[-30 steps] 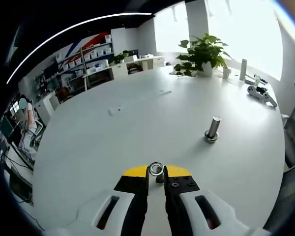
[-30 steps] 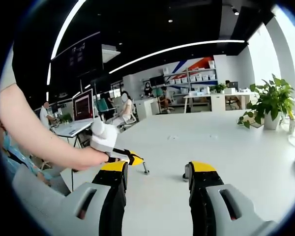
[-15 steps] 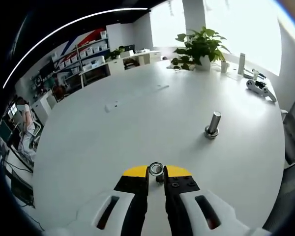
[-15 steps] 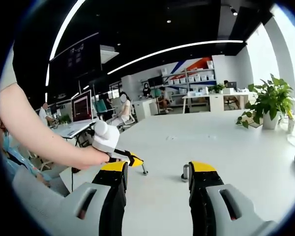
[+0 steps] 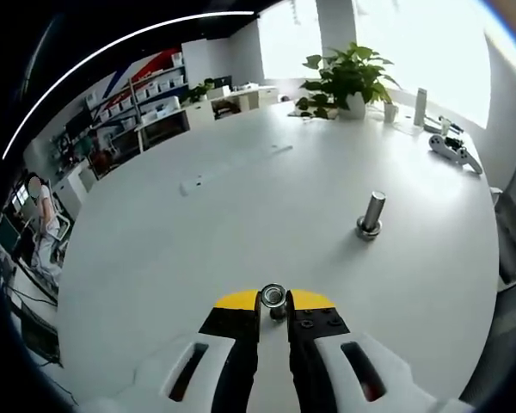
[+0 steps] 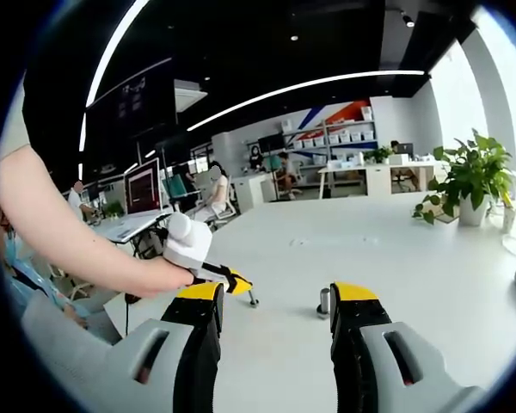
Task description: Place the washer onto the threaded stud by aligning its center hole with the stud, sliding it down to the base, and recovering from edge contact or off-axis alignment until the washer reaches the visible bottom stop.
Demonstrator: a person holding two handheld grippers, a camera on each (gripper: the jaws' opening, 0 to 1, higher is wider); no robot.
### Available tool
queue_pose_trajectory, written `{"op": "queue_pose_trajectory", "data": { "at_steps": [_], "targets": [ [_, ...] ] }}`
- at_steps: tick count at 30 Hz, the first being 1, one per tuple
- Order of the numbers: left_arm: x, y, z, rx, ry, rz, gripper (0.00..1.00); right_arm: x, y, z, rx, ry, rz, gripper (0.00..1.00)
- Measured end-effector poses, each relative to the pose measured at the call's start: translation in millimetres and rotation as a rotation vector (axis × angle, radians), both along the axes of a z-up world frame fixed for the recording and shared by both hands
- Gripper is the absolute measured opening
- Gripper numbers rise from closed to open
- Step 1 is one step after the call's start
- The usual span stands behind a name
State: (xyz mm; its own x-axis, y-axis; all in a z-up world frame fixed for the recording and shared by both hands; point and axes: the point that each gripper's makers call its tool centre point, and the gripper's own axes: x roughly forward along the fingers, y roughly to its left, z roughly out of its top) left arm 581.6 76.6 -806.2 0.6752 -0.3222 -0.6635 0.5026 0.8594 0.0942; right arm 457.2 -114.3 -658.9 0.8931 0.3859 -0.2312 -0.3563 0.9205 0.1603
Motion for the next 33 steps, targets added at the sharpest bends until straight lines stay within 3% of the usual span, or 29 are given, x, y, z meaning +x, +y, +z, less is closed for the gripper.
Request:
{"op": "queue_pose_trajectory", "data": {
  "at_steps": [33],
  "targets": [
    [-3.2,-1.6,-6.5,0.003,0.027,0.001,0.10,1.1,-2.3,0.8,0.016,0.002,-0.005,0.52]
  ]
}}
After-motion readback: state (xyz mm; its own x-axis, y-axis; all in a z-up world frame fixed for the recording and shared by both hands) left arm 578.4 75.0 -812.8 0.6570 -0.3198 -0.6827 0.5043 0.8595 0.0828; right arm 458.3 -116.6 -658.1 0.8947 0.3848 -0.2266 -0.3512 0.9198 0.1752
